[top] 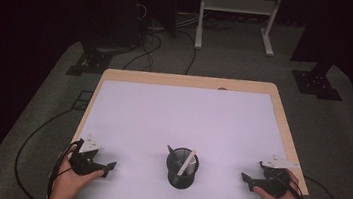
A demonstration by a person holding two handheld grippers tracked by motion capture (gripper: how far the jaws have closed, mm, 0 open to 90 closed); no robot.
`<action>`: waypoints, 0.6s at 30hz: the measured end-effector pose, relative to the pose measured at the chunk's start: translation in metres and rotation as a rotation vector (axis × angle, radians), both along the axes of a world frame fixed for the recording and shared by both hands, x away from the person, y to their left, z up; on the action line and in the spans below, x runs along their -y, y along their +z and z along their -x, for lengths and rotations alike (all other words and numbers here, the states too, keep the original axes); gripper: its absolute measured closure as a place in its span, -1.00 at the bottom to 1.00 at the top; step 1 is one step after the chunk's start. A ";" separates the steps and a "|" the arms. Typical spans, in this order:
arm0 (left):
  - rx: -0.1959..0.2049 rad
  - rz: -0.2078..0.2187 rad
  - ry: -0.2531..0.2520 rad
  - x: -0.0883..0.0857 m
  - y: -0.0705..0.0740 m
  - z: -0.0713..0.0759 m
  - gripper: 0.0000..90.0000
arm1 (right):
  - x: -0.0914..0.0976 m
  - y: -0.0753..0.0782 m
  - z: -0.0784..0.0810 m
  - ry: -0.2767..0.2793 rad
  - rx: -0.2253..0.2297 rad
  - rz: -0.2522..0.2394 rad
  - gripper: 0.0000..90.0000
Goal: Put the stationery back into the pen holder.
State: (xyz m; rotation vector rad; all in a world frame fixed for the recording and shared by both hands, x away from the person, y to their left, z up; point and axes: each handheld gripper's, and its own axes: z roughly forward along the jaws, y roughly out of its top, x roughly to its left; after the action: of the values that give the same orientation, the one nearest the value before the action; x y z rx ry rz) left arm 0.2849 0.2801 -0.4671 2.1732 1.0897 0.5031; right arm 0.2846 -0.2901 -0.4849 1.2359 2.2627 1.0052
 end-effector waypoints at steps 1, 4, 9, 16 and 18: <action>0.000 -0.004 0.002 0.000 -0.001 0.000 -0.81 | 0.000 0.000 0.000 0.000 0.000 0.000 -0.68; -0.005 -0.015 0.009 0.000 -0.005 -0.001 -0.81 | 0.000 0.000 0.000 0.000 0.000 0.000 -0.68; -0.006 0.013 0.022 -0.003 -0.008 -0.002 -0.88 | 0.000 0.000 0.000 0.000 0.000 0.000 -0.68; 0.005 0.029 0.026 -0.005 -0.011 -0.001 -0.93 | 0.000 0.000 0.000 0.000 0.001 0.001 -0.68; 0.004 0.030 0.026 -0.005 -0.011 -0.001 -0.93 | 0.000 0.000 0.000 0.000 0.001 0.001 -0.68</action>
State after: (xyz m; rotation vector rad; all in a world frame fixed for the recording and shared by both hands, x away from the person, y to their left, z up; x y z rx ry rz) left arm 0.2859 0.2852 -0.4777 2.1339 1.1174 0.4998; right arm 0.2845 -0.2900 -0.4849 1.2356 2.2621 1.0045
